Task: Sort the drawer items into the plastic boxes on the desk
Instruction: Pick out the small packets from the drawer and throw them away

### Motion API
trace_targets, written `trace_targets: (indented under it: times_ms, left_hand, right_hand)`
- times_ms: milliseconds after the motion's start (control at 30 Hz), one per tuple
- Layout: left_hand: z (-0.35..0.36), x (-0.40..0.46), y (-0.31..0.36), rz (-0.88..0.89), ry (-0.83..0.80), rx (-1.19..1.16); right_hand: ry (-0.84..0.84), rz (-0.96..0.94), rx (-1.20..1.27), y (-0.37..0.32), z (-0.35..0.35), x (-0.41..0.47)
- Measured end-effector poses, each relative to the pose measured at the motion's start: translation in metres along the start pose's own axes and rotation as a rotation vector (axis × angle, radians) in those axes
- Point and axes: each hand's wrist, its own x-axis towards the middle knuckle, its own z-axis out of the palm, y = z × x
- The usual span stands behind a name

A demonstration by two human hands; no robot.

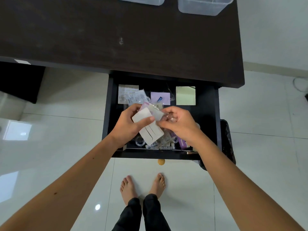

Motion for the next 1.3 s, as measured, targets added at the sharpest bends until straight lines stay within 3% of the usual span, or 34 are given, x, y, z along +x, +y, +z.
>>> trace_targets:
  times_ms: [133,233,333,567,833,933,1033,1133,1300]
  left_hand:
    - [-0.009,0.003,-0.007,-0.014,0.095,0.097]
    - [-0.015,0.004,-0.010,-0.031,0.136,0.117]
    - [-0.016,0.004,-0.012,-0.036,0.134,0.144]
    - [-0.015,0.004,-0.014,-0.021,0.150,0.141]
    - [-0.017,0.003,-0.012,-0.028,0.191,0.133]
    - [-0.017,0.004,-0.011,-0.037,0.205,0.140]
    - [-0.016,0.005,-0.010,-0.043,0.211,0.155]
    - [-0.015,0.004,-0.011,-0.039,0.211,0.160]
    - [-0.017,0.003,-0.011,-0.042,0.207,0.163]
  right_hand:
    - [0.132,0.000,0.065,-0.007,-0.010,0.012]
    - [0.385,0.007,-0.102,-0.001,-0.015,0.036]
    - [0.463,0.032,-0.252,0.001,-0.012,0.061]
    - [0.429,0.053,-0.256,-0.002,-0.011,0.078]
    - [0.296,0.022,0.092,0.001,-0.053,0.032]
    - [0.123,0.014,-0.006,0.007,-0.065,0.014]
    - [-0.008,0.046,-0.279,0.016,-0.066,0.007]
    - [0.012,0.003,-0.436,0.023,-0.061,0.008]
    - [0.096,-0.059,-0.418,0.021,-0.058,0.009]
